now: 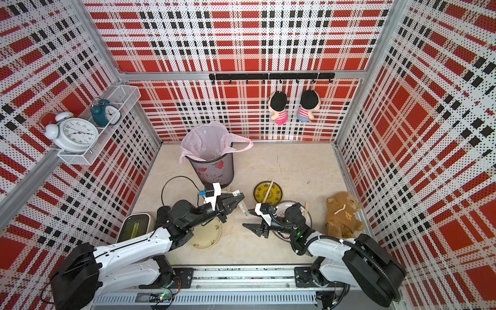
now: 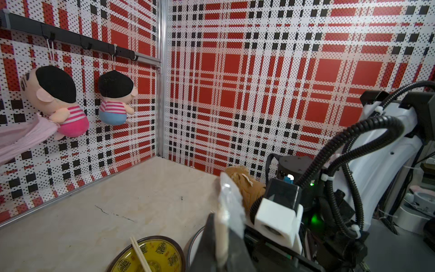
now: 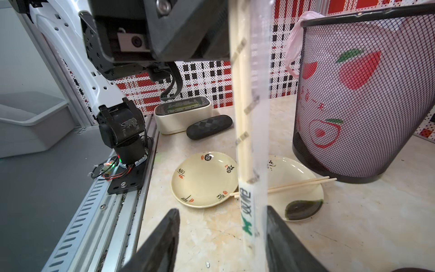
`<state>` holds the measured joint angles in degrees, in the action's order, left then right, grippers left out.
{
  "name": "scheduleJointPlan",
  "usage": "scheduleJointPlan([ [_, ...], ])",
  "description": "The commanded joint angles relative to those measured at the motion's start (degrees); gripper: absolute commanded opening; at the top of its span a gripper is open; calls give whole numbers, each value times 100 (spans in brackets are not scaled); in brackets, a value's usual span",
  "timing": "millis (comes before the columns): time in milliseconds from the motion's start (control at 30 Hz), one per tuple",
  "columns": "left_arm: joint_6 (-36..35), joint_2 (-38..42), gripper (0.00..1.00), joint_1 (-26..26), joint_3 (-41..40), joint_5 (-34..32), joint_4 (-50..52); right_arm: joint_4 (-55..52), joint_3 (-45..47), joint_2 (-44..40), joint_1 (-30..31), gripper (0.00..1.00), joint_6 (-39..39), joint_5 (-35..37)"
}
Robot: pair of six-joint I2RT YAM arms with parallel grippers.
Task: Remove the packaging of disposable chopsticks
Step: Remove the packet bag from the disposable chopsticks.
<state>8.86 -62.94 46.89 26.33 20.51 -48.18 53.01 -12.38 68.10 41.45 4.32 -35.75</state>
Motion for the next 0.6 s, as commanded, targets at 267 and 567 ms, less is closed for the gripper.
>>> scheduleJointPlan([
  [267,-206,141,0,22,263,392,343,73,-155,391,-22,35,-368,-10],
  [567,-166,177,0,74,303,418,345,331,-133,656,-23,23,-361,-54],
])
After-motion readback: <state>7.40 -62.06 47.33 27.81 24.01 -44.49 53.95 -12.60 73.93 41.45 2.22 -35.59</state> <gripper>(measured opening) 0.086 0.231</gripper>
